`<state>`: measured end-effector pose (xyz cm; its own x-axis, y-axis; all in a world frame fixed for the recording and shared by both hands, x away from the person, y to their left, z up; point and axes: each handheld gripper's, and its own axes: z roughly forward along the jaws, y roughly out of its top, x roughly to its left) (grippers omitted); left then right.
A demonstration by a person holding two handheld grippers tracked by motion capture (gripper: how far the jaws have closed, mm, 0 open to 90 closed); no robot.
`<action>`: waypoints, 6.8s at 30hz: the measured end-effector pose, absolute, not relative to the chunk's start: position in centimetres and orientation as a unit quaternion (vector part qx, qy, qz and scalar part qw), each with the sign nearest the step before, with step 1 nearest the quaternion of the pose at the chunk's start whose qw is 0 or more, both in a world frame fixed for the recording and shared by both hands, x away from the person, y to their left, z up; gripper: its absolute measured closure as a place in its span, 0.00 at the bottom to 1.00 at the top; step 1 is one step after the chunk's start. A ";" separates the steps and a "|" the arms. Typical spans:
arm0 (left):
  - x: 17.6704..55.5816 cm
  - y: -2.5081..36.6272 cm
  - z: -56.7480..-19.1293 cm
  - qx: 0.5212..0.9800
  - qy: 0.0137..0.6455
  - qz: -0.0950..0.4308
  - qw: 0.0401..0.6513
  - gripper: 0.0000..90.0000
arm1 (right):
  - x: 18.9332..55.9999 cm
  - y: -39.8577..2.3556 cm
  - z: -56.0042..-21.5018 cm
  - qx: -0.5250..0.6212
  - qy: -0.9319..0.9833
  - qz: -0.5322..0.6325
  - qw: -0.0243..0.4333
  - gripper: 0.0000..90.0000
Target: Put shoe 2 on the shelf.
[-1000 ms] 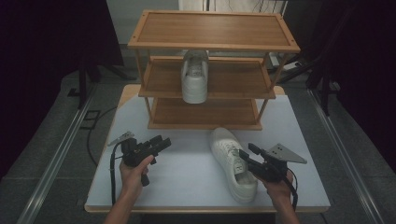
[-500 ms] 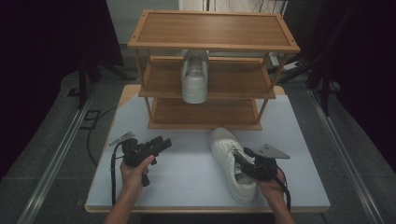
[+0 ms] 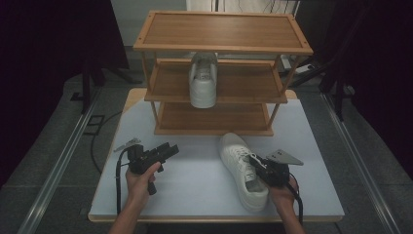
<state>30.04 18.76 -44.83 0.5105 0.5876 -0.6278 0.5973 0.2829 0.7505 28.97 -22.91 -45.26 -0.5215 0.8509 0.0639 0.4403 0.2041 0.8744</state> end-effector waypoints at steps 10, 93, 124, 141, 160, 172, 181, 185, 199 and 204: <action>30.0 19.3 -44.8 0.592 0.498 -0.003 0.633 0.42 | 28.3 -23.3 -44.7 0.440 0.718 0.496 0.211 0.92; 29.9 20.1 -44.5 0.574 0.502 -0.012 0.647 0.42 | 37.1 -22.3 -29.8 0.528 0.495 0.658 0.208 0.92; 29.9 20.3 -44.2 0.573 0.498 -0.011 0.652 0.42 | 44.8 -18.6 -28.7 0.566 0.481 0.629 0.229 0.91; 29.9 20.4 -44.2 0.571 0.497 -0.014 0.653 0.42 | 46.5 -18.1 -29.1 0.576 0.463 0.628 0.246 0.90; 30.0 20.2 -44.4 0.574 0.497 -0.017 0.651 0.42 | 47.6 -17.7 -30.0 0.556 0.489 0.636 0.218 0.69; 30.3 19.9 -44.6 0.577 0.497 -0.020 0.648 0.42 | 47.3 -18.7 -30.4 0.532 0.487 0.669 0.178 0.61; 30.4 19.9 -44.4 0.582 0.496 -0.009 0.645 0.42 | 45.3 -19.3 -30.8 0.515 0.508 0.663 0.193 0.59; 30.3 20.0 -44.2 0.584 0.496 0.001 0.643 0.42 | 44.0 -19.8 -30.6 0.502 0.526 0.656 0.201 0.57; 30.0 20.0 -43.9 0.585 0.493 0.004 0.644 0.42 | 37.5 -22.3 -31.1 0.442 0.569 0.651 0.239 0.54; 29.9 19.9 -43.9 0.584 0.493 0.003 0.645 0.42 | 35.0 -23.5 -32.4 0.430 0.575 0.655 0.237 0.54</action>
<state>29.92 19.92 -43.86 0.5136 0.5792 -0.6331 0.5723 0.3185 0.7556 35.00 -23.54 -32.44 -0.5173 0.8046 0.2915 0.1847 -0.2276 0.9561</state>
